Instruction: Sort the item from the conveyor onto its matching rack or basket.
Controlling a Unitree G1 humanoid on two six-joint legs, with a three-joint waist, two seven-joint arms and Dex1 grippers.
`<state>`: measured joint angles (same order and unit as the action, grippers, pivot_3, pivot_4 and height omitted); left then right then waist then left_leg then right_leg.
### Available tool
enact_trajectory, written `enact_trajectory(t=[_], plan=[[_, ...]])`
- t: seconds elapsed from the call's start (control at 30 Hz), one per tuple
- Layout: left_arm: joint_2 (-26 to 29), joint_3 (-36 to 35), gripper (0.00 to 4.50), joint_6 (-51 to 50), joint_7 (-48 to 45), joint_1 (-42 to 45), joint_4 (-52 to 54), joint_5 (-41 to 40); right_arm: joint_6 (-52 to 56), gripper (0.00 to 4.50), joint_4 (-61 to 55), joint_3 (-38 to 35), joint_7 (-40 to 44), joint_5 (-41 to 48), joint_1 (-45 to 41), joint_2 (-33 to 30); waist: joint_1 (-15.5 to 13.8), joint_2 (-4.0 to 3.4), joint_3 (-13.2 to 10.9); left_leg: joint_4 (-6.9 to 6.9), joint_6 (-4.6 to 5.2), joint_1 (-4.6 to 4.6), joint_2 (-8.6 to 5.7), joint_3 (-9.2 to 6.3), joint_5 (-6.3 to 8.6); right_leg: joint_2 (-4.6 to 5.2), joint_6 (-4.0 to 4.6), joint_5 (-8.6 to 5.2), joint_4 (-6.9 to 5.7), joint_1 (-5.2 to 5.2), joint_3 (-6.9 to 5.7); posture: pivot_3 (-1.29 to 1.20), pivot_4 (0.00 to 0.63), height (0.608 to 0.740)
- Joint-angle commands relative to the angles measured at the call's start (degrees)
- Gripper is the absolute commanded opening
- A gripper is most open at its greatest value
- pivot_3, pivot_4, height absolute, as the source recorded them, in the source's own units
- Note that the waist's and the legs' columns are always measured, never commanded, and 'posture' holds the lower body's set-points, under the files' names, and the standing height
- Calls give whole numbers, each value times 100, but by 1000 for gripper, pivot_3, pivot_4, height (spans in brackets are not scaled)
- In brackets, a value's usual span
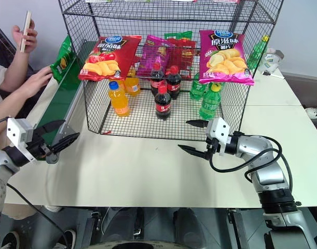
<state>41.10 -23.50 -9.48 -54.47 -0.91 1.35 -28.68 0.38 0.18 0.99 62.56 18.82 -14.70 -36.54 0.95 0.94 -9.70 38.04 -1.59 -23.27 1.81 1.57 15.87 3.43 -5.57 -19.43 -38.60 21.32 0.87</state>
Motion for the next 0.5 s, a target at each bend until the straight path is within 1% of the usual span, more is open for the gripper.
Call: enact_trajectory(t=[0.03,0.2,0.5], plan=[[121,-156,3903,50,45,-71,242,19,1,4481,-283,-61,-15,98,9,16,1,0,0,0,0,0,0,0,0,0,0,0,0,0,0,0,150,739],[164,-110,3903,84,27,-6,164,87,-37,4481,-338,-58,-23,78,162,-3,0,0,0,0,0,0,0,0,0,0,0,0,-1,0,0,0,150,739],[116,-15,3903,182,-18,144,11,138,-17,4481,-370,-81,-90,65,122,-36,1,0,0,0,0,0,0,0,0,-1,0,0,-1,0,0,0,150,739]])
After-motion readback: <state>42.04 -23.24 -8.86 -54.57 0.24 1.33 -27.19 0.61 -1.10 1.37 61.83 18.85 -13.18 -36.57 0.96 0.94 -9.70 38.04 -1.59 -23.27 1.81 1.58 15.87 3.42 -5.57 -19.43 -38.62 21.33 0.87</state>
